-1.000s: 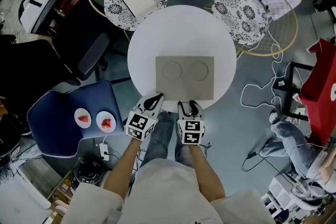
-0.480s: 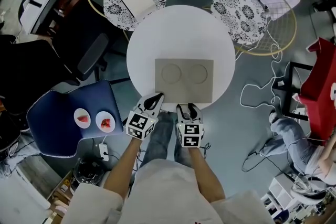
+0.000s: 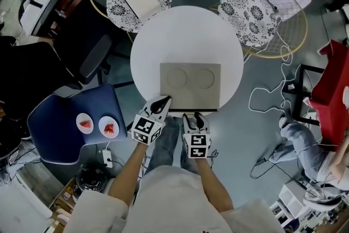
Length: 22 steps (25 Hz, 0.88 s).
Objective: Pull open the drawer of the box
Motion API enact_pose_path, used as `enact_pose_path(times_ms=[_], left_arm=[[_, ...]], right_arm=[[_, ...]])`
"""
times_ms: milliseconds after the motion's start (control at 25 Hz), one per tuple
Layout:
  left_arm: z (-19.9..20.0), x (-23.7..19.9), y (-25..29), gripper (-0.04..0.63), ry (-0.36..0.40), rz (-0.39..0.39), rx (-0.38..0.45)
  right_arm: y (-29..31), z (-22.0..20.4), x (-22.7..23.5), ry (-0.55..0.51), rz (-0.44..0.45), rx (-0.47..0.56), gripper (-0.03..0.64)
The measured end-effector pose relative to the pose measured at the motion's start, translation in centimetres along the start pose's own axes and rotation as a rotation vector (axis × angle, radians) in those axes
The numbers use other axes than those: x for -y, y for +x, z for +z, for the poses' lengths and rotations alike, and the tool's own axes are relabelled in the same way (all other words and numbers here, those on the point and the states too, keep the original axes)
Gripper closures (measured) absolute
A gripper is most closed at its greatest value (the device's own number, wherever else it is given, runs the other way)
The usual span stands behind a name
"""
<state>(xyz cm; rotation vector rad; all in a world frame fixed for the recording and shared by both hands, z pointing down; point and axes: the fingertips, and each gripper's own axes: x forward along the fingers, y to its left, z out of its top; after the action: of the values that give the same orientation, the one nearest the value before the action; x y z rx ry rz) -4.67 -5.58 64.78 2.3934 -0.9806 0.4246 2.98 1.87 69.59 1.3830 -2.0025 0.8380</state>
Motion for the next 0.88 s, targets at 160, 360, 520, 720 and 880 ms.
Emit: enact_pose_path(times_ms=[160, 360, 520, 720, 880], left_arm=[[0.0, -0.1, 0.0, 0.584, -0.001, -0.004, 0.002], [0.0, -0.2, 0.0, 0.584, -0.002, -0.011, -0.011], [0.1, -0.3, 0.1, 0.584, 0.0, -0.017, -0.018], [0.2, -0.2, 0.2, 0.584, 0.003, -0.019, -0.022], [0.3, -0.3, 0.3, 0.584, 0.004, -0.019, -0.021]], right_arm=[[-0.4, -0.7, -0.3, 0.001, -0.002, 0.0, 0.439], [-1.1, -1.8, -0.8, 0.005, -0.003, -0.014, 0.439], [-1.7, -2.7, -1.2, 0.008, -0.001, -0.024, 0.439], [-2.5, -3.5, -1.4, 0.016, -0.01, -0.037, 0.439], [-2.7, -4.0, -1.7, 0.024, -0.01, -0.04, 0.439]])
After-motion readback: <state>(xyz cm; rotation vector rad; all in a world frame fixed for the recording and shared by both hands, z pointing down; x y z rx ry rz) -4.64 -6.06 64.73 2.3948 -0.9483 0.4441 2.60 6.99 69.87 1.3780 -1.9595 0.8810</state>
